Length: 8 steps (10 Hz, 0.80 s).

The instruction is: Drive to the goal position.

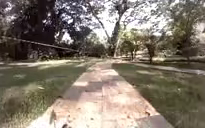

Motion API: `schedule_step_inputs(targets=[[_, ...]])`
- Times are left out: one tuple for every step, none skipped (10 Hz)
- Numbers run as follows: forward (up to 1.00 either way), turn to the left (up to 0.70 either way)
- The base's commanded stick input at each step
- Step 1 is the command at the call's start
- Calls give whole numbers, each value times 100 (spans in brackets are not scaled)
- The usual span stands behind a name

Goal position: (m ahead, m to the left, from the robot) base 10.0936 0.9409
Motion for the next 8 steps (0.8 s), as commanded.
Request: schedule_step_inputs(targets=[[70,27],[70,27],[70,20],[70,1],[70,0],[70,0],[70,0],[70,0]])
